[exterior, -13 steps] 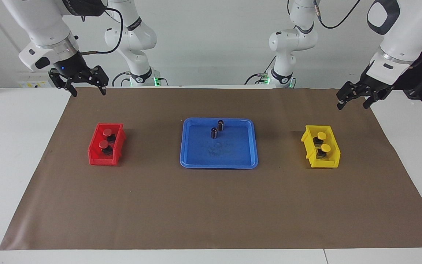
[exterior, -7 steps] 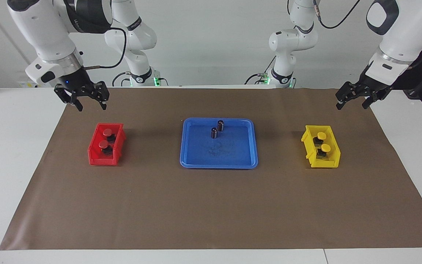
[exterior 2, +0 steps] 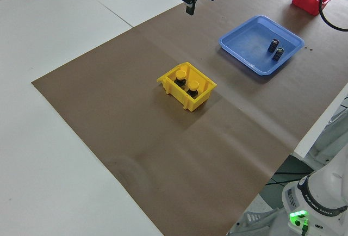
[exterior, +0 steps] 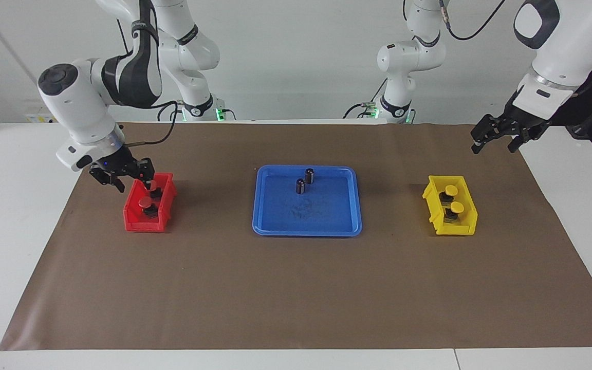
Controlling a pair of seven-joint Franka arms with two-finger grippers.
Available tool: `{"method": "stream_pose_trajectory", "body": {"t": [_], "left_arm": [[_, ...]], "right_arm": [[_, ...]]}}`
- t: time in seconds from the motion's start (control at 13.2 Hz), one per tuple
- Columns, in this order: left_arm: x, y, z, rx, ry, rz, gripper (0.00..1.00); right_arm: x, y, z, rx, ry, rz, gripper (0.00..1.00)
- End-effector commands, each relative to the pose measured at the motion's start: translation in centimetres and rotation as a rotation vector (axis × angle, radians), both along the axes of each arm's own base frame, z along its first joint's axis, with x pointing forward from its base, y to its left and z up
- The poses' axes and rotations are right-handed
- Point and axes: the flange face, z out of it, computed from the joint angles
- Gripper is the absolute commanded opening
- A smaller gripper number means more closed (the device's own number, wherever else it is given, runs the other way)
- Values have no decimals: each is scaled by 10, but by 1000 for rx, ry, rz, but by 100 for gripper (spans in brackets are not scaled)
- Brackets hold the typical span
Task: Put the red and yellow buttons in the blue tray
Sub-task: 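Reach the right gripper down and grasp a red button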
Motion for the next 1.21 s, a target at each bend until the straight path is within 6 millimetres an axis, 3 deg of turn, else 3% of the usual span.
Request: {"method": "stream_pose_trajectory", "body": {"t": [0.0,0.38,1.14], "left_arm": [[-8,7,2,-14,-5,22,100],[-15,16,-18,-9,-48,41,100],[-23,15,-19,-7,1,40,100]], "right_arm": [[-7,2,-25,11,-19,11,70],[-14,-10,-51,9,-20,14,69],[-23,-15,-74,7,-20,24,63]]}}
